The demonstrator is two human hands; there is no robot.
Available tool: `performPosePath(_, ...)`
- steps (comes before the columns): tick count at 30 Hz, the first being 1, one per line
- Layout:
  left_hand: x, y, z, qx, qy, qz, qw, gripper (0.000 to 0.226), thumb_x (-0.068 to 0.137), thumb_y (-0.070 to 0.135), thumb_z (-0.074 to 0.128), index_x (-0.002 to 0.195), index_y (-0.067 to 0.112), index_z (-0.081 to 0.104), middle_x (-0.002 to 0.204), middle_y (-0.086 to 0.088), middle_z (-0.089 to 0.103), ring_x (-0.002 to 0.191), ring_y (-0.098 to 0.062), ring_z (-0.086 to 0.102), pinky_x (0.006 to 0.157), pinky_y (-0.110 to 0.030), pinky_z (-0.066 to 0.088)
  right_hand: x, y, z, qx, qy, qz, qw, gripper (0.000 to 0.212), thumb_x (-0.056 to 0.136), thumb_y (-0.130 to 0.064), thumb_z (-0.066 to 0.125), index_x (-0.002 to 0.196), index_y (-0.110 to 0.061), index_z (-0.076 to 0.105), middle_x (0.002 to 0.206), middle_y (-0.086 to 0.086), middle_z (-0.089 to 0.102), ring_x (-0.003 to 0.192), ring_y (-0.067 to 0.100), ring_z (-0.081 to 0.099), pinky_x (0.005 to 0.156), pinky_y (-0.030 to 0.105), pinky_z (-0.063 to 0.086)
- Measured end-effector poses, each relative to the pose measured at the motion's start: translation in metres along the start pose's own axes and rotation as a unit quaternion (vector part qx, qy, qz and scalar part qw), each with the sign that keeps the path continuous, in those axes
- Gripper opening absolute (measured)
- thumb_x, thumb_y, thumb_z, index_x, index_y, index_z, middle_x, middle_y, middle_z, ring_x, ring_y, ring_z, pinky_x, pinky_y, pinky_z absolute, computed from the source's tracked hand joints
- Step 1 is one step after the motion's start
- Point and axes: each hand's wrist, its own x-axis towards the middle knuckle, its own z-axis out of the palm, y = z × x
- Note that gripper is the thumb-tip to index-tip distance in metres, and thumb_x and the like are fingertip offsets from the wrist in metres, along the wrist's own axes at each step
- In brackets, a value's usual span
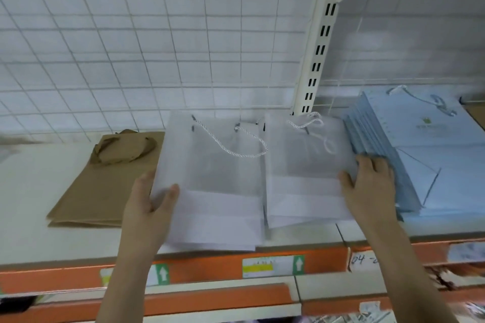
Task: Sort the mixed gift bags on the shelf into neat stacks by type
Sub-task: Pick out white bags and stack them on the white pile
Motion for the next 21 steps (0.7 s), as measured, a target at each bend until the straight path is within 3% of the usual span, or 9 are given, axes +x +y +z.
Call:
performPosePath(4,-0.001,-0.008,0.014,0.232,0.057,0.038,0.97,0.04,0.088,0.025,0.059,0.121,0.004,0.05,0.094,-0.014,0.06,0.083,-0.033,0.052,0.066,-0.032,0.033,-0.015,-0.016,-0.002,0.062,0.022,-0.055,0.996,0.031,0.078,-0.003,0.068,0.107,0.005,0.061,0.098,0.028,0.059,0.094,0.044,0.055,0.086,0.048,0.045)
performPosePath(8,0.007,-0.025,0.029,0.351,0.066,0.043,0.933,0.043,0.085,0.025,0.063,0.12,0.001,0.056,0.111,-0.025,0.055,0.104,-0.041,0.046,0.09,-0.046,0.035,-0.033,-0.037,-0.003,0.125,0.019,-0.105,0.986,0.026,0.077,-0.001,0.068,0.102,0.002,0.064,0.094,0.02,0.063,0.088,0.038,0.058,0.081,0.043,0.048)
performPosePath(12,0.012,-0.03,0.021,0.369,0.07,0.082,0.923,0.042,0.084,0.029,0.062,0.116,0.003,0.056,0.102,-0.02,0.058,0.098,-0.039,0.05,0.087,-0.043,0.036,-0.046,-0.065,-0.003,0.174,0.008,-0.135,0.975,0.022,0.079,-0.003,0.067,0.101,-0.001,0.064,0.092,0.016,0.064,0.085,0.034,0.06,0.081,0.039,0.049)
performPosePath(16,0.023,-0.048,-0.021,0.389,0.079,0.085,0.914,0.05,0.085,0.047,0.039,0.089,0.005,0.066,0.084,-0.016,0.065,0.086,-0.037,0.054,0.079,-0.042,0.039,-0.06,-0.11,0.0,0.217,-0.005,-0.153,0.964,0.019,0.082,-0.004,0.065,0.101,-0.002,0.065,0.092,0.014,0.064,0.084,0.032,0.061,0.079,0.032,0.046)
performPosePath(21,0.031,-0.069,-0.102,0.32,0.133,0.045,0.937,0.022,0.087,0.023,0.061,0.1,0.005,0.064,0.086,-0.015,0.065,0.082,-0.039,0.058,0.074,-0.042,0.045,-0.086,-0.185,0.011,0.273,-0.036,-0.177,0.945,0.016,0.084,-0.006,0.062,0.1,-0.005,0.065,0.093,0.009,0.065,0.082,0.025,0.063,0.074,0.025,0.045)
